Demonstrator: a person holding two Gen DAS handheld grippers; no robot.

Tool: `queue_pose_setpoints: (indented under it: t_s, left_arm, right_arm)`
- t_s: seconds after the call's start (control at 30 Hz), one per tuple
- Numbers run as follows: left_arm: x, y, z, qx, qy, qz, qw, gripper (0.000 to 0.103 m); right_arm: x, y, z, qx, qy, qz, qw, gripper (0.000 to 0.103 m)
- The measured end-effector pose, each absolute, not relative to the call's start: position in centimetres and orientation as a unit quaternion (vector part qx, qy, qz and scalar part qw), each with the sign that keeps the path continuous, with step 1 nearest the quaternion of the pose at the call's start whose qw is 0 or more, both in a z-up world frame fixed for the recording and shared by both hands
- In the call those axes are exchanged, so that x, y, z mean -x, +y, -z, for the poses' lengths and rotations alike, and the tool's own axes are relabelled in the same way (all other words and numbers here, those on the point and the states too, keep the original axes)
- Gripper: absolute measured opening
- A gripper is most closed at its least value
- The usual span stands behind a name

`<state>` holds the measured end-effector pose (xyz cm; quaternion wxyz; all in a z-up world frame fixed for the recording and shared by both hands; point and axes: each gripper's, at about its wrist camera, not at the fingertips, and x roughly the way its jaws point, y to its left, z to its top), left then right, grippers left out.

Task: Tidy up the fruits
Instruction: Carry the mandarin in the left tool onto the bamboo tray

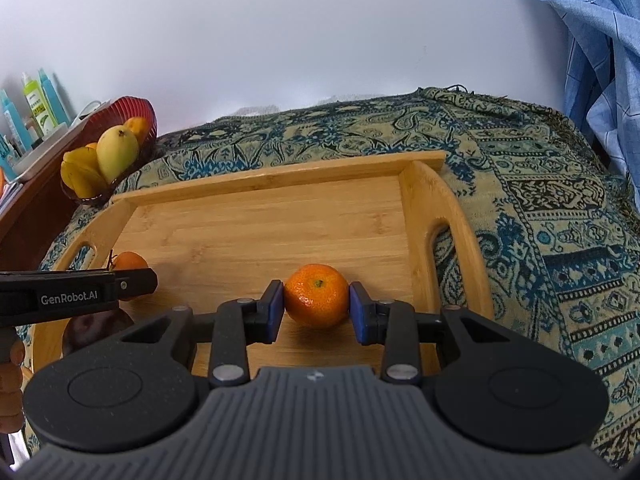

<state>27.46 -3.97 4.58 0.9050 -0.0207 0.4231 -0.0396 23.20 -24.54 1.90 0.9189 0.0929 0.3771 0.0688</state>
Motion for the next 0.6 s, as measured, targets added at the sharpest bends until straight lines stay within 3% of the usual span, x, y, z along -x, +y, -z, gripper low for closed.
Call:
queue_pose_setpoints:
  t_s: [0.6]
  left_arm:
    - [-27.43,-4.2,-3.92,0.006,0.42,0.038,0.907,0.037]
  right_arm:
    - [-23.21,-24.47,-1.77,-0.088,0.376,-0.069,0.92,0.04]
